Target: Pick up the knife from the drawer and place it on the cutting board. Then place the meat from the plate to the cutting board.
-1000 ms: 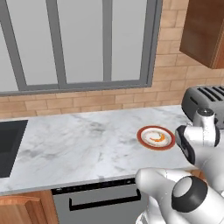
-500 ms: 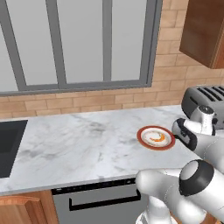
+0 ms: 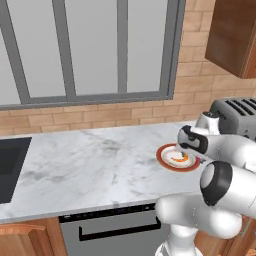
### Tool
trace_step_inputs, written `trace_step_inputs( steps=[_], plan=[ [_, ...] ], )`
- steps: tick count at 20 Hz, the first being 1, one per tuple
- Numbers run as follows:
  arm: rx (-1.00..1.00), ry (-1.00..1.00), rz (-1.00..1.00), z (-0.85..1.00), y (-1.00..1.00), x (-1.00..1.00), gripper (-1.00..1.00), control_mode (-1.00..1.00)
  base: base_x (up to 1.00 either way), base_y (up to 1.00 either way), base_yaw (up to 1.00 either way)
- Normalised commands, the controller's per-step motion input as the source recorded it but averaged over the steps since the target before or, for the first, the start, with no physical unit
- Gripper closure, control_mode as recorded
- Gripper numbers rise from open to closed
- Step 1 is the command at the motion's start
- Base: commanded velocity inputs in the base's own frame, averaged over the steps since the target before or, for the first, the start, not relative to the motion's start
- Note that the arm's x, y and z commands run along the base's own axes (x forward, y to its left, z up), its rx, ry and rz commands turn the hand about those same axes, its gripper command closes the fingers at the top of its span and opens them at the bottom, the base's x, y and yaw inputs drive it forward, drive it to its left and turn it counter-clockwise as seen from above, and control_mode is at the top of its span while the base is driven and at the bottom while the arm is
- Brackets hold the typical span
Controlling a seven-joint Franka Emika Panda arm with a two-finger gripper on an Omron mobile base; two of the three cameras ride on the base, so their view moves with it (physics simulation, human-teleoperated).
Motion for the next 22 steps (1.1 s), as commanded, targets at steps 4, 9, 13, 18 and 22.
trace_step_inputs(
  steps=[4,9,13,18,22],
  plan=[
    [-0.02,0.06,0.06,-0.12,0.17,0.23,-1.00,-1.00,0.00,0.00,0.00],
    [0.00,0.03,0.00,-0.11,0.00,0.09,-1.00,-1.00,0.00,0.00,0.00],
    [0.00,0.00,0.00,-0.19,-0.02,0.00,-1.00,-1.00,0.00,0.00,0.00],
    [0.00,0.00,0.00,-0.16,0.00,0.08,-1.00,-1.00,0.00,0.00,0.00],
    [0.00,0.00,0.00,-0.14,0.00,0.18,-1.00,-1.00,0.00,0.00,0.00]
  ],
)
